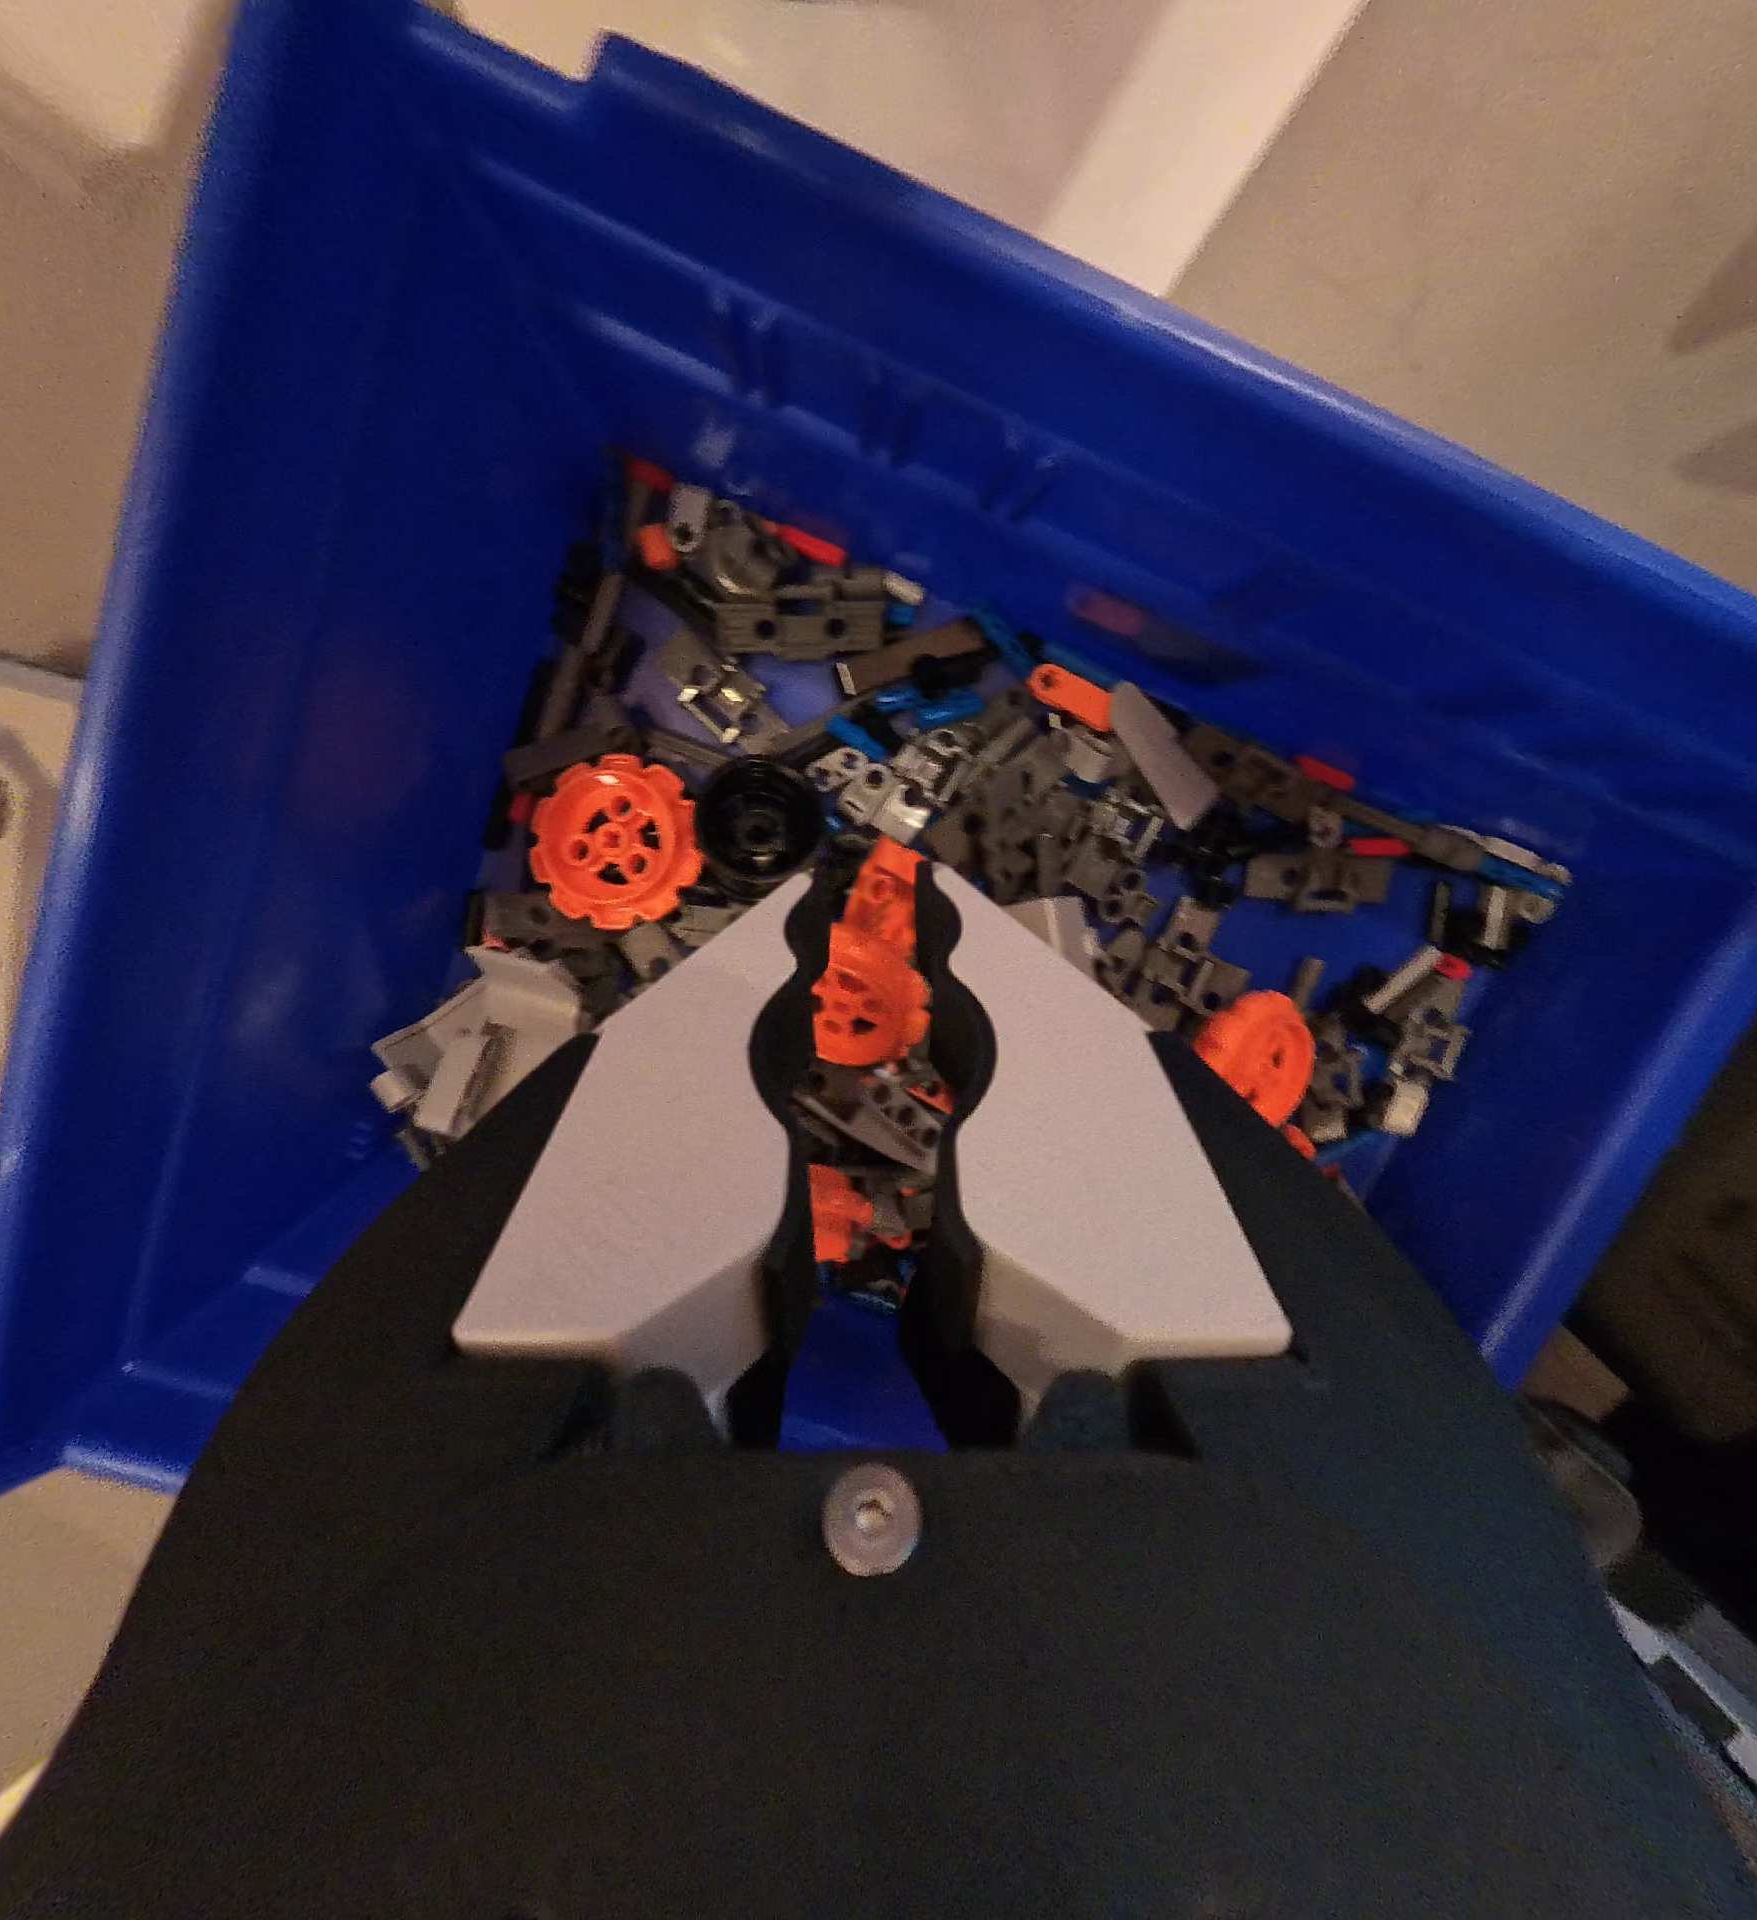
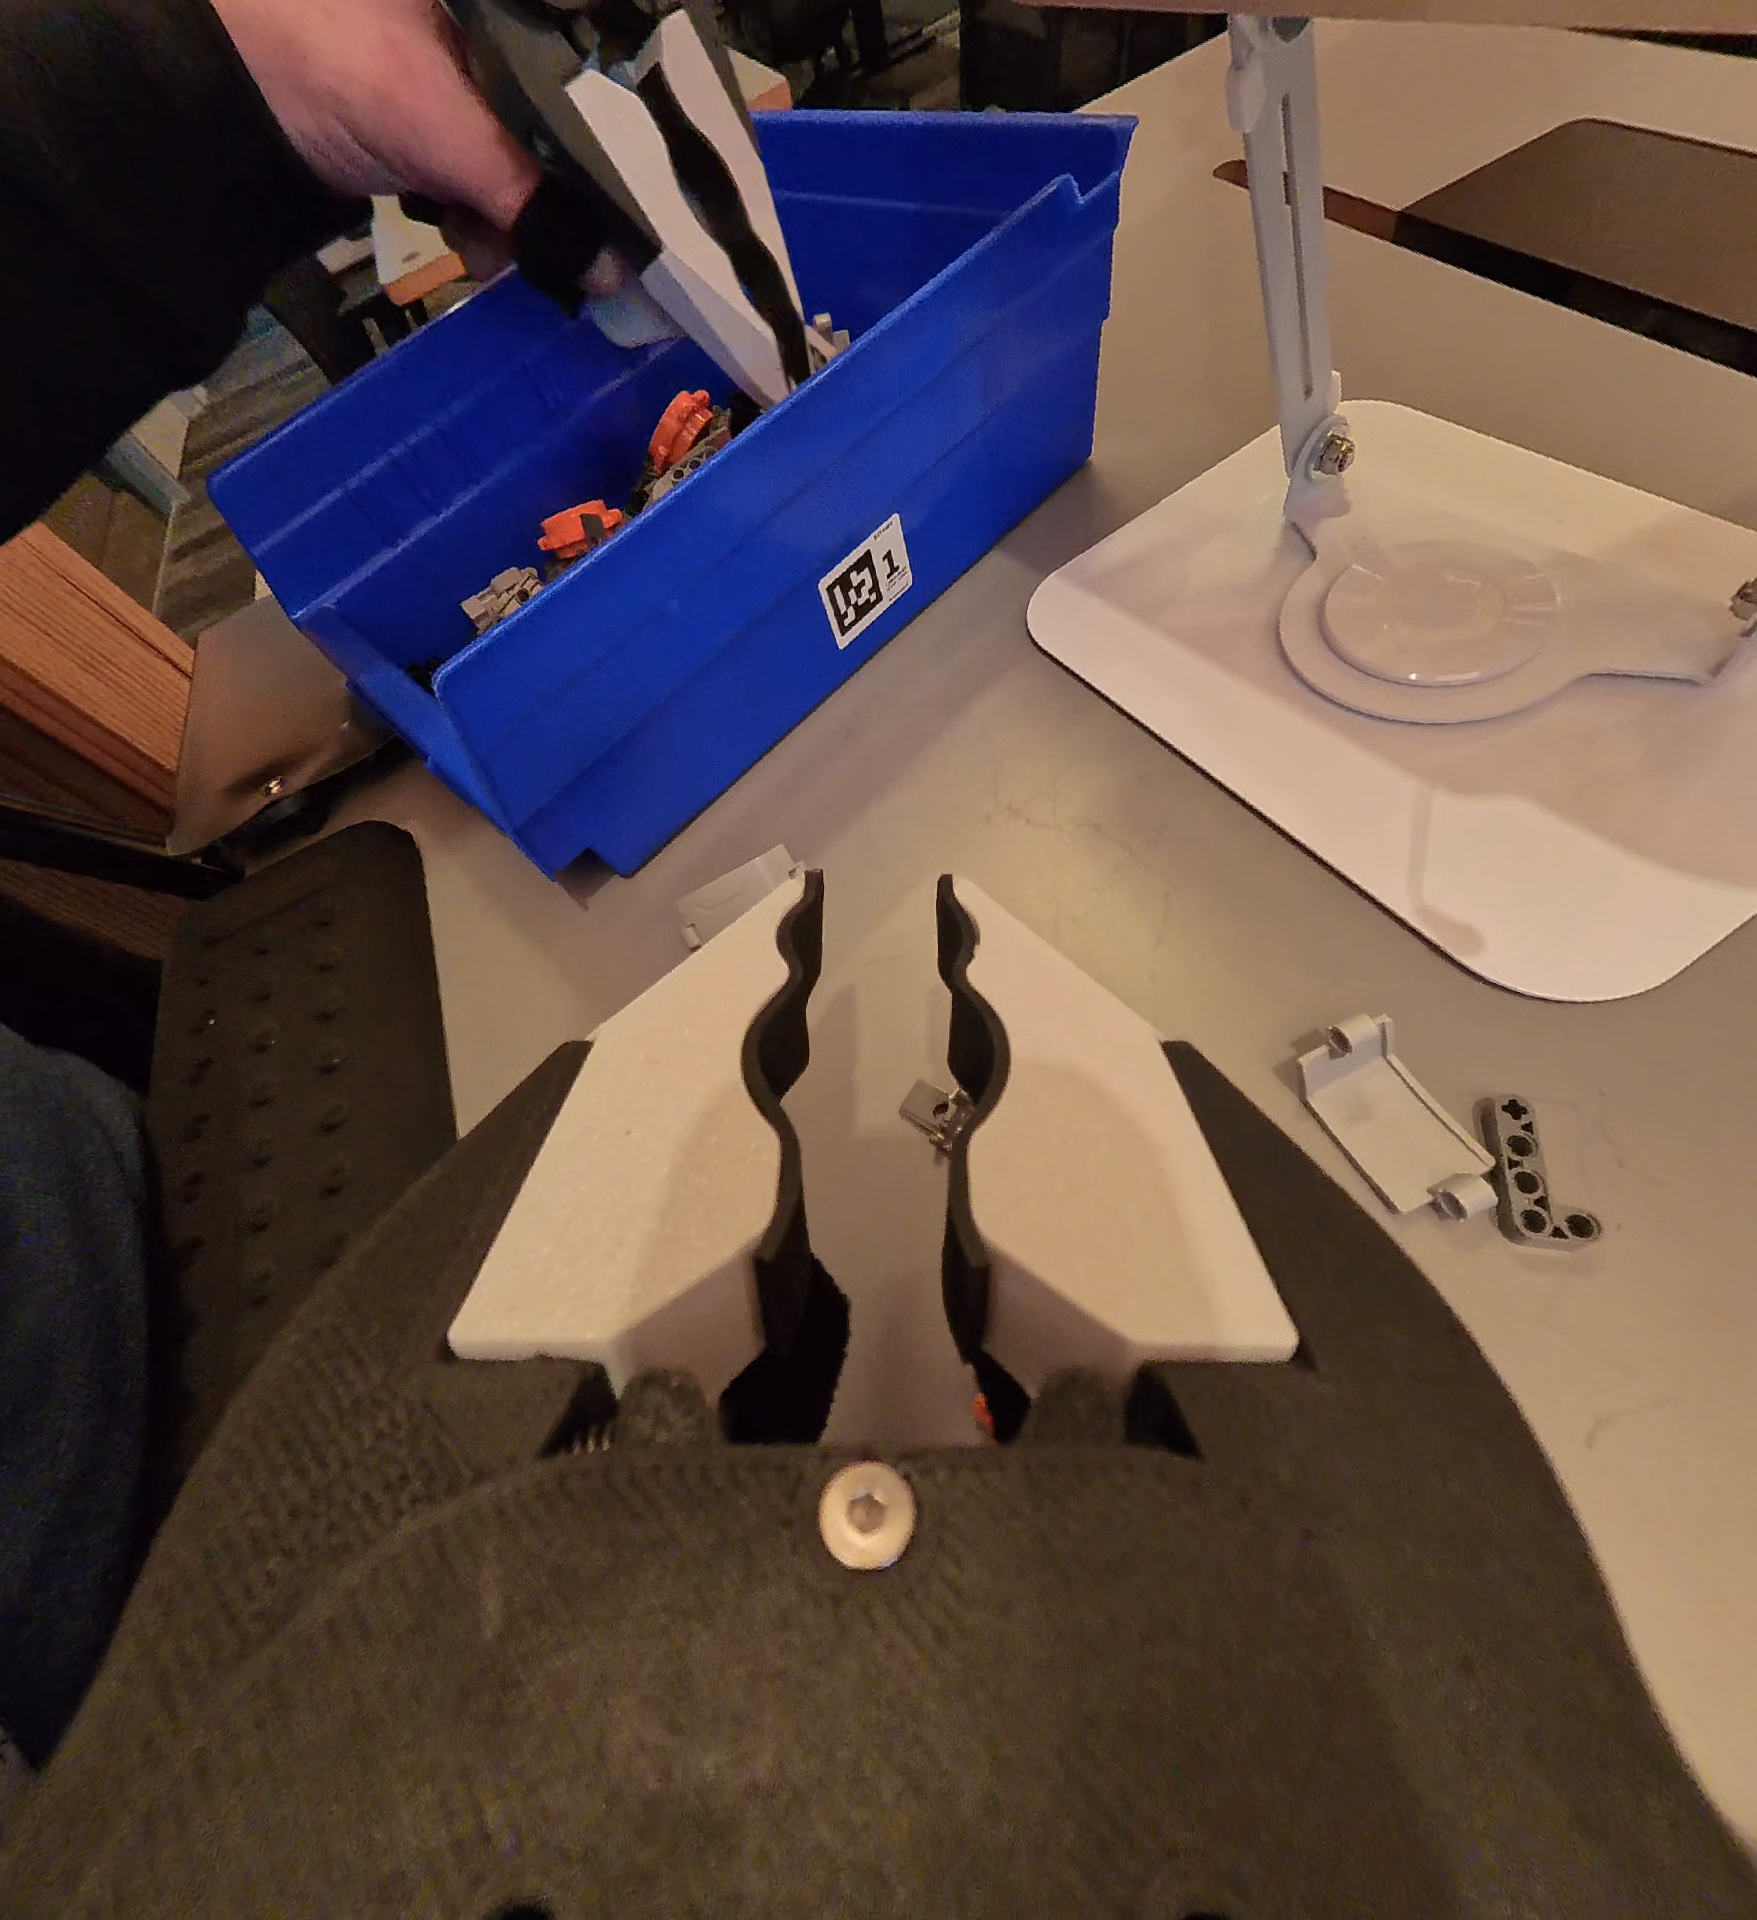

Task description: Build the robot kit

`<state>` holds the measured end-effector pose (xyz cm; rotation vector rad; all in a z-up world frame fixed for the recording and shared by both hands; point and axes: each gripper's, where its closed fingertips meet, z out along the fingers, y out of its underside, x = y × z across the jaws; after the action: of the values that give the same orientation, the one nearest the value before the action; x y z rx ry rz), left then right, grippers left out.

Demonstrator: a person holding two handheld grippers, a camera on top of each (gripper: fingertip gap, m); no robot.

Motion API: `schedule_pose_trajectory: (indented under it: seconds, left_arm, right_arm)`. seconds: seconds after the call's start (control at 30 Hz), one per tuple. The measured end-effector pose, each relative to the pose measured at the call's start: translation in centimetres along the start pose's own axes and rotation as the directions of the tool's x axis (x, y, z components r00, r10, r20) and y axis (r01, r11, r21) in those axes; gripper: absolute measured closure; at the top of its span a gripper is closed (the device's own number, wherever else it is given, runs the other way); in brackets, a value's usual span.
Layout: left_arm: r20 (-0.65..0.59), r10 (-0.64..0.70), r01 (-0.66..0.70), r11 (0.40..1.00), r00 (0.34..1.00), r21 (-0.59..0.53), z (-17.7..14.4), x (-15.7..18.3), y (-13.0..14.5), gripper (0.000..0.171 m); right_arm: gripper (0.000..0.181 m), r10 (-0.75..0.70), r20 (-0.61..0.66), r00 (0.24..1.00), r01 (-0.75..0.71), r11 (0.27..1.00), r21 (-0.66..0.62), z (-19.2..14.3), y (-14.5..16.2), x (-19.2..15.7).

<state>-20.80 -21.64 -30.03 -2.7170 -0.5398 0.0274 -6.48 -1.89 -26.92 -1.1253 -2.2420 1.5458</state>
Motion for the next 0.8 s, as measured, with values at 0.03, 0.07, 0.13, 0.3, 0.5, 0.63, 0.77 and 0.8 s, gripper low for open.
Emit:
schedule_pose_trajectory:
  seconds: [0.03,0.07,0.13,0.3,0.5,0.63,0.77,0.8]
  left_arm:
    - [-0.019,0.01,-0.009,1.0,1.0,0.004,-0.1,0.4,0.0,0.157]
    - [-0.022,0.02,-0.02,1.0,1.0,0.005,-0.2,0.6,0.1,0.155]
    - [-0.08,0.059,-0.059,0.998,0.995,-0.003,-0.3,1.9,0.4,0.152]
    - [-0.201,0.202,-0.22,0.973,0.959,-0.069,-0.3,5.6,2.2,0.15]
    - [-0.238,0.263,-0.307,0.936,0.935,-0.173,1.6,7.5,4.4,0.147]
    - [-0.305,0.265,-0.33,0.926,0.915,-0.182,2.3,9.2,5.0,0.15]
    - [-0.372,0.28,-0.372,0.906,0.885,-0.202,2.3,10.7,5.8,0.163]
    - [-0.378,0.272,-0.367,0.907,0.885,-0.208,2.3,10.8,5.9,0.161]
  right_arm:
    - [0.162,0.002,0.0,1.0,-0.002,1.0,-0.001,0.0,0.1,0.0]
    - [0.162,0.001,-0.001,1.0,-0.001,1.0,-0.003,0.0,0.1,0.0]
    - [0.162,-0.007,-0.006,1.0,0.007,1.0,-0.012,0.0,0.3,-0.1]
    - [0.162,-0.007,-0.002,1.0,0.006,1.0,-0.019,0.0,0.4,-0.2]
    - [0.162,0.001,0.011,1.0,0.0,1.0,-0.026,0.5,0.7,-0.3]
    - [0.162,-0.001,0.017,1.0,0.002,1.0,-0.031,0.7,0.7,-0.4]
    - [0.162,0.004,0.02,1.0,-0.004,0.999,-0.033,0.8,0.8,-0.3]
    - [0.162,0.004,0.019,1.0,-0.003,0.999,-0.034,0.7,0.8,-0.3]
